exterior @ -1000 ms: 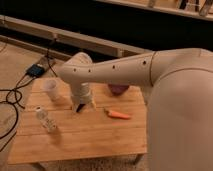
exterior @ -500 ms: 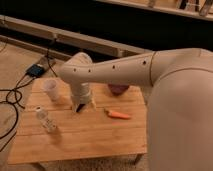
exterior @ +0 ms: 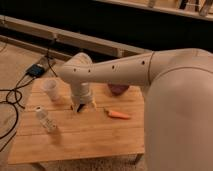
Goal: Knock the bottle over
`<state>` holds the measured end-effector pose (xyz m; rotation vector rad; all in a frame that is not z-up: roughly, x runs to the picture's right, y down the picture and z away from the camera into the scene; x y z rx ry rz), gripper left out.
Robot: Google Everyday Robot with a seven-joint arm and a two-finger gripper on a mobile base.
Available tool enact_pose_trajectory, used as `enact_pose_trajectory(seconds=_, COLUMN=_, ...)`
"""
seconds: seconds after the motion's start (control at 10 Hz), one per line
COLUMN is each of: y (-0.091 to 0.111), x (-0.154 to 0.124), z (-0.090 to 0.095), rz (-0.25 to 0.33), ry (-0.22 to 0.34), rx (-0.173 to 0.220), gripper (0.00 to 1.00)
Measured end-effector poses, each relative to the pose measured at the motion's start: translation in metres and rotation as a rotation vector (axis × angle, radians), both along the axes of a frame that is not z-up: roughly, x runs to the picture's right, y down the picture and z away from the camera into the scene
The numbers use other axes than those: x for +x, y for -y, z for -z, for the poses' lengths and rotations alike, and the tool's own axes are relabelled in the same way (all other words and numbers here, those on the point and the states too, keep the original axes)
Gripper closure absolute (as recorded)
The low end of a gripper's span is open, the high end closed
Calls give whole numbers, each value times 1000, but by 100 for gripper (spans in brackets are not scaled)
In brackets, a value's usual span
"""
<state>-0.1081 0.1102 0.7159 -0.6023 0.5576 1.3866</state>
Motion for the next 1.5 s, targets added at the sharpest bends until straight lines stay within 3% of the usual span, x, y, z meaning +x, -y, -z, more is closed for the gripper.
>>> enact_pose_trajectory(seconds=0.6, y=1, x=-31, z=-50, rz=134, ry=36, rx=-57, gripper=35)
enact_pose_trajectory(seconds=1.0, y=3, x=-80, z=-75, rz=225, ry=113, rx=-91, gripper=35)
enact_pose_trajectory(seconds=1.5, y=-2, x=-133, z=-68, rz=247, ry=225, rx=-114, gripper=35)
